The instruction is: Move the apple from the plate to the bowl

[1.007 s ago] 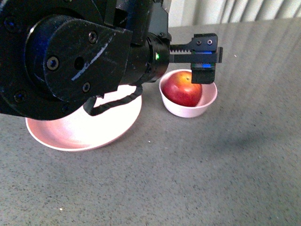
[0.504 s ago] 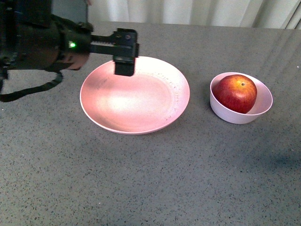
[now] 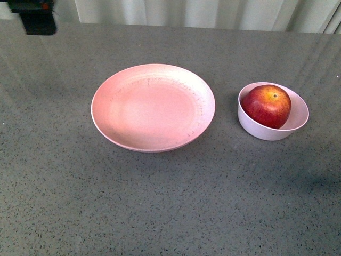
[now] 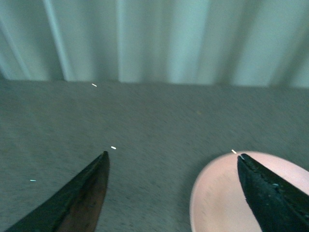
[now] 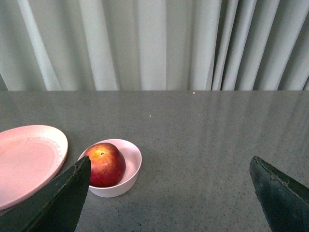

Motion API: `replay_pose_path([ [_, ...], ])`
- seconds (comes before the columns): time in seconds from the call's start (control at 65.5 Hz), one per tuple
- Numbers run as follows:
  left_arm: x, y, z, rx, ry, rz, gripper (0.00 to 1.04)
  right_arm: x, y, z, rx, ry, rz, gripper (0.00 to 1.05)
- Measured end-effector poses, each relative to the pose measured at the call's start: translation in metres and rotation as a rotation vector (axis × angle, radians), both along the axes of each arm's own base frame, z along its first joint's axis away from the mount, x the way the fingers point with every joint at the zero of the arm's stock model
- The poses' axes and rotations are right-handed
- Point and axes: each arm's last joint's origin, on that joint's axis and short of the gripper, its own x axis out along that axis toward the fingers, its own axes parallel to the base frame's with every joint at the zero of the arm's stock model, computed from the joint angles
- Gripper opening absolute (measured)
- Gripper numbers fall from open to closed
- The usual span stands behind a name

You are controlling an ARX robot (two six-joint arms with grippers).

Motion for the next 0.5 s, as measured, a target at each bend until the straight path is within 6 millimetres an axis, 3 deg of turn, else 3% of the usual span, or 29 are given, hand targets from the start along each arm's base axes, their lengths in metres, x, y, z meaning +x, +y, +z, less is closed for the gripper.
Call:
replay_pose_path([
  [0.137, -0.028, 0.018, 0.002, 0.006, -0.054, 0.015, 0.43, 0.0, 0.0, 0.0, 0.0, 0.0, 0.0, 0.96],
  [0.29, -0.061, 0.035, -0.012, 0.012, -0.048, 0.016, 0.02, 0.0, 0.0, 0.0, 0.0, 0.0, 0.0, 0.96],
  [0.504, -0.086, 0.045, -0.013, 0.016, -0.044, 0.022, 0.02, 0.0, 0.0, 0.0, 0.0, 0.0, 0.0, 0.96],
])
